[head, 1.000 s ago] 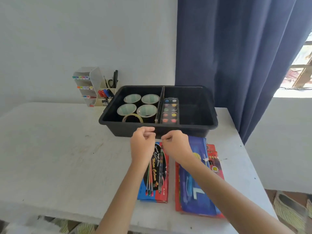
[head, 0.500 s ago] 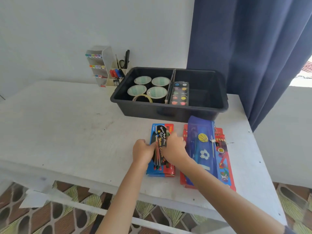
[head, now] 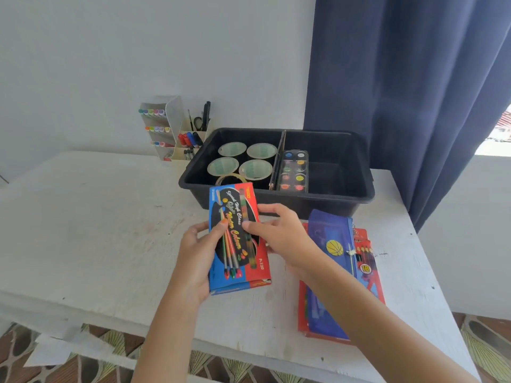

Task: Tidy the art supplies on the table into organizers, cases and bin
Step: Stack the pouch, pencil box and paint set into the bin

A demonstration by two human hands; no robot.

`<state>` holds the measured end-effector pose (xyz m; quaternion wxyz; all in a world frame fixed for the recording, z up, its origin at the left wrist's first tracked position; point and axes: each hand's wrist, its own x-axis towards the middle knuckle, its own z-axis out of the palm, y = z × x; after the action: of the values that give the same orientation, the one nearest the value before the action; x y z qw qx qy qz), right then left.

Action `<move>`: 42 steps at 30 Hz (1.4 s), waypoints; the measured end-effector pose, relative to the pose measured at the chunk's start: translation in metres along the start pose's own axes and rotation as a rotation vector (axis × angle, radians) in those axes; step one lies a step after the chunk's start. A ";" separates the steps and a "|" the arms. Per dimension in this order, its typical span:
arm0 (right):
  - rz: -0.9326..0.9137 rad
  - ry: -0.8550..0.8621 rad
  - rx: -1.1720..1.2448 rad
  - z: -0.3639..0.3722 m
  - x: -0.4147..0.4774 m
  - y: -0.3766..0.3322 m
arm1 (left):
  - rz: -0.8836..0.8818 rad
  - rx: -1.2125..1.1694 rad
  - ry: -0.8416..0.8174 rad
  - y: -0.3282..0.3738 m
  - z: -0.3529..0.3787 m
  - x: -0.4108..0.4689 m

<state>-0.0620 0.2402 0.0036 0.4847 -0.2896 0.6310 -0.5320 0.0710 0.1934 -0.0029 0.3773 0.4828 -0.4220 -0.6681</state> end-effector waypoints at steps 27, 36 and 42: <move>0.015 0.638 -0.496 -0.157 0.151 -0.036 | 0.232 0.737 -0.276 -0.011 0.220 0.164; 0.077 0.622 -0.683 -0.160 0.186 -0.029 | 0.506 1.205 -0.246 -0.011 0.229 0.187; 0.117 0.583 -0.800 -0.164 0.194 -0.022 | 0.491 1.351 -0.140 -0.015 0.226 0.189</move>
<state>-0.2869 0.1271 -0.0400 0.1683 -0.2560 0.9101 -0.2789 -0.1956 0.0715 -0.0382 0.1076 0.4579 -0.8625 -0.1867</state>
